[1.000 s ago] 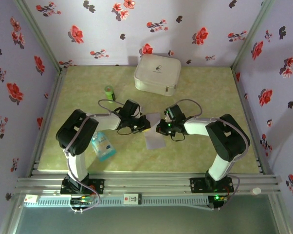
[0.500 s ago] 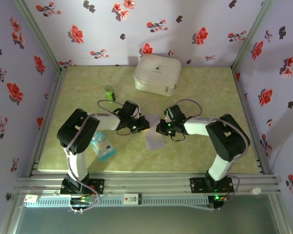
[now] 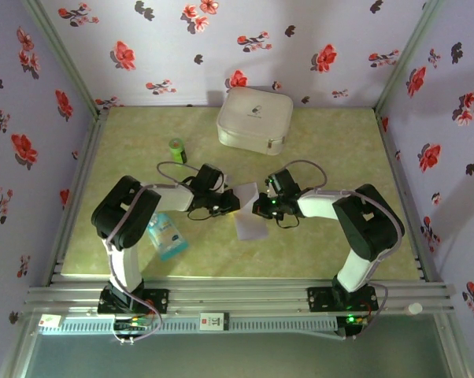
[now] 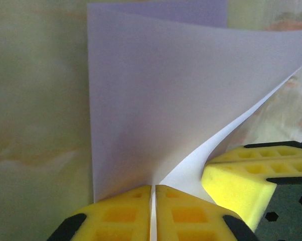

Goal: Fold a paper plane with a square sheet of paper (pick it up from the middle)
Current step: First fold the square sheet of paper in half at the center of the table.

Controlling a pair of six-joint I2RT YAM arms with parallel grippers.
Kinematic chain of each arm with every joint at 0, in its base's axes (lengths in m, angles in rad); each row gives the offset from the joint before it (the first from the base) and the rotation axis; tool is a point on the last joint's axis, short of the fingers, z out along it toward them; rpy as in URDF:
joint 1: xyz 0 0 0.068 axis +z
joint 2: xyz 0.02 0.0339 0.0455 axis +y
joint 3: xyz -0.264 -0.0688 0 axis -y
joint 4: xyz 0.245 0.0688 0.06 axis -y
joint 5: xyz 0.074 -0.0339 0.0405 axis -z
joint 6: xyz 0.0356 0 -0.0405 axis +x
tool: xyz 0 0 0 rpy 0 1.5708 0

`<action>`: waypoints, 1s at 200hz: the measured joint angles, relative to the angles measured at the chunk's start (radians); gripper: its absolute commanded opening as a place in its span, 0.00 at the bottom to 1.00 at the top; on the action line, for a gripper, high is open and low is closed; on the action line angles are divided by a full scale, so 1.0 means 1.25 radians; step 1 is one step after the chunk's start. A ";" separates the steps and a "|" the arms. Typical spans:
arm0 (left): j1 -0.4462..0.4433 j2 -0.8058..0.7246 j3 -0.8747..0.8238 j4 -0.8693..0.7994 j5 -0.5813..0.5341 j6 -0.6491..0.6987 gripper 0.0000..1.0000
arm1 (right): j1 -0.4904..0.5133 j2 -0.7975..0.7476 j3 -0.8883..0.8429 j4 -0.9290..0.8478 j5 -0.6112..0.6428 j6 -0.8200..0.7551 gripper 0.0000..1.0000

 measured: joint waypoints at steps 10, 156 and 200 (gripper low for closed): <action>0.000 -0.007 0.000 -0.016 -0.005 0.001 0.12 | 0.000 0.000 0.001 -0.002 0.000 -0.005 0.00; 0.023 0.029 0.061 -0.066 -0.013 0.043 0.12 | 0.000 0.002 0.004 -0.007 0.000 -0.012 0.00; 0.024 0.029 0.086 -0.108 -0.015 0.053 0.13 | 0.000 0.002 0.004 -0.007 0.000 -0.012 0.00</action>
